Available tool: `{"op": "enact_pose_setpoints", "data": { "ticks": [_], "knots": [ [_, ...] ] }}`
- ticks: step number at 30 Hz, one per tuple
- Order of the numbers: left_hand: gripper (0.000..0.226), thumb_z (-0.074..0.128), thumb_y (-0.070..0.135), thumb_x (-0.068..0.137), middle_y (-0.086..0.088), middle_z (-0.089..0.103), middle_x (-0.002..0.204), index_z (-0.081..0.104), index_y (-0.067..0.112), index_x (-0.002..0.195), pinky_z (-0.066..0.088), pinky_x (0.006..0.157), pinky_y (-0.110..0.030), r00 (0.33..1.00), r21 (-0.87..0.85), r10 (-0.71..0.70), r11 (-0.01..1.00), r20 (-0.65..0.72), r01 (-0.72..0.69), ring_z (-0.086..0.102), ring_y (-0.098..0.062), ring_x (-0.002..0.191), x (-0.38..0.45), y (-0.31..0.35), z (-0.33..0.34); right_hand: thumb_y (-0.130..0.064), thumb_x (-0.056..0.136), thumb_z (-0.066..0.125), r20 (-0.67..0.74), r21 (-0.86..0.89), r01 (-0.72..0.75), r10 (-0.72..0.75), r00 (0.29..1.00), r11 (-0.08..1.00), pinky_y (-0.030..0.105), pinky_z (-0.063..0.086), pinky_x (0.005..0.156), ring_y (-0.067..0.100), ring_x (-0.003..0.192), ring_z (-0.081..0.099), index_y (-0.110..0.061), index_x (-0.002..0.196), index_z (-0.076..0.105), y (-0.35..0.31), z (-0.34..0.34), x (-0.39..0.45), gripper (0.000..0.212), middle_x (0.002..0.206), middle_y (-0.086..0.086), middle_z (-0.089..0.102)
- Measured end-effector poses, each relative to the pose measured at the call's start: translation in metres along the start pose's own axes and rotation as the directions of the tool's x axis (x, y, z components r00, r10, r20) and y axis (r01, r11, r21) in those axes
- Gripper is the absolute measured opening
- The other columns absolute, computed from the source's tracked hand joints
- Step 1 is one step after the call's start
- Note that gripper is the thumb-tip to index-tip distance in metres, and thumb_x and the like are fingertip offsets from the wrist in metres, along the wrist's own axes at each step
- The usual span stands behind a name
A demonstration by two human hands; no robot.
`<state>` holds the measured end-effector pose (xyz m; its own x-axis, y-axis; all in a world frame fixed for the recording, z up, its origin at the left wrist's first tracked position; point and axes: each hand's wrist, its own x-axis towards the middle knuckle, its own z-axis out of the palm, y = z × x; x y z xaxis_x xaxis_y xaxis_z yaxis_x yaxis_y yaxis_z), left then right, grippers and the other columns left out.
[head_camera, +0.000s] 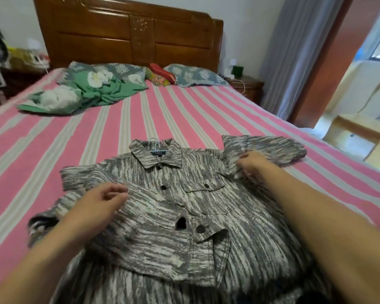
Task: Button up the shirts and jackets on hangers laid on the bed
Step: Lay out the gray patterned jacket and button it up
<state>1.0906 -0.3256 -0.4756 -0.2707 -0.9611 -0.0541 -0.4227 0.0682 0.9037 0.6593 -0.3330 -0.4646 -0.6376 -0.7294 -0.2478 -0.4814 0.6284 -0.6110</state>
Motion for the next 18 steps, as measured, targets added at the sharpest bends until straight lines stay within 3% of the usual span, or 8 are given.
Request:
{"op": "enact_pose_setpoints", "data": {
  "ticks": [2,3,5,8,11,13,15,18],
  "knots": [
    [0.016,0.069,0.028,0.095,0.002,0.065,0.101,0.062,0.030,0.109,0.049,0.079,-0.033,0.996,0.369,0.054,0.927,0.069,-0.075,0.062,-0.010,0.085,0.011,-0.019,0.006,-0.025,0.093,0.064,-0.192,-0.021,-0.032,0.027,0.981,0.999,0.039,0.055,0.084,0.033,0.102,0.064,-0.003,0.130,0.056,-0.003,0.001,0.002,0.045,0.126,0.020,0.058],
    [0.021,0.069,0.031,0.094,0.001,0.063,0.102,0.062,0.029,0.113,0.048,0.079,-0.031,0.991,0.479,0.049,0.872,0.128,-0.105,0.061,-0.010,0.084,0.015,-0.030,0.008,-0.026,0.093,0.065,-0.232,0.046,-0.031,0.040,0.972,0.998,0.038,0.052,0.081,0.032,0.098,0.062,-0.007,0.124,0.057,-0.003,-0.003,0.008,0.037,0.119,0.021,0.056],
    [0.031,0.069,0.035,0.093,0.000,0.061,0.100,0.067,0.025,0.122,0.046,0.072,-0.028,0.981,0.549,0.042,0.824,0.191,-0.142,0.059,-0.012,0.079,0.021,-0.045,0.011,-0.025,0.095,0.059,-0.133,0.302,-0.055,0.099,0.986,0.952,0.033,0.049,0.067,0.019,0.070,0.055,-0.016,0.096,0.058,-0.002,-0.010,0.023,0.009,0.087,0.008,0.057],
    [0.028,0.065,0.035,0.097,0.005,0.050,0.082,0.067,0.026,0.123,0.035,0.053,-0.018,0.982,0.506,0.041,0.852,0.186,-0.132,0.044,-0.004,0.059,0.024,-0.050,0.012,-0.027,0.102,0.050,0.125,0.664,-0.261,0.240,0.963,0.701,0.021,0.039,0.039,0.011,0.043,0.037,-0.017,0.074,0.054,0.005,-0.012,0.036,0.029,0.051,-0.003,0.044],
    [0.029,0.061,0.042,0.098,0.000,0.055,0.095,0.065,0.029,0.124,0.040,0.059,-0.022,0.981,0.550,0.016,0.826,0.195,-0.123,0.049,-0.007,0.067,0.030,-0.050,0.015,-0.027,0.105,0.050,0.166,0.731,-0.259,0.204,0.965,0.632,0.022,0.044,0.039,0.015,0.047,0.048,-0.014,0.082,0.056,0.002,-0.008,0.038,0.026,0.061,0.003,0.053],
    [0.030,0.059,0.047,0.098,-0.001,0.056,0.108,0.064,0.031,0.122,0.051,0.076,-0.032,0.981,0.601,-0.025,0.793,0.191,-0.097,0.058,-0.014,0.085,0.033,-0.049,0.015,-0.028,0.105,0.050,0.177,0.790,-0.233,0.152,0.972,0.567,0.021,0.048,0.039,0.015,0.044,0.062,-0.012,0.095,0.061,0.000,-0.007,0.043,0.022,0.057,0.003,0.066],
    [0.027,0.058,0.050,0.097,0.000,0.053,0.116,0.063,0.034,0.118,0.051,0.093,-0.039,0.981,0.623,-0.061,0.779,0.184,-0.068,0.060,-0.018,0.098,0.034,-0.045,0.014,-0.028,0.104,0.051,0.186,0.817,-0.221,0.120,0.975,0.533,0.024,0.054,0.045,0.015,0.053,0.070,-0.011,0.102,0.064,0.002,-0.009,0.048,0.021,0.066,0.004,0.073],
    [0.023,0.059,0.049,0.097,0.003,0.056,0.116,0.061,0.038,0.117,0.050,0.099,-0.041,0.965,0.569,-0.100,0.821,0.242,-0.058,0.062,-0.017,0.104,0.028,-0.030,0.015,-0.023,0.103,0.050,0.144,0.774,-0.176,0.102,0.984,0.608,0.032,0.060,0.057,0.020,0.072,0.075,-0.009,0.110,0.065,0.008,-0.007,0.051,0.021,0.091,0.011,0.077]
  ]
}}
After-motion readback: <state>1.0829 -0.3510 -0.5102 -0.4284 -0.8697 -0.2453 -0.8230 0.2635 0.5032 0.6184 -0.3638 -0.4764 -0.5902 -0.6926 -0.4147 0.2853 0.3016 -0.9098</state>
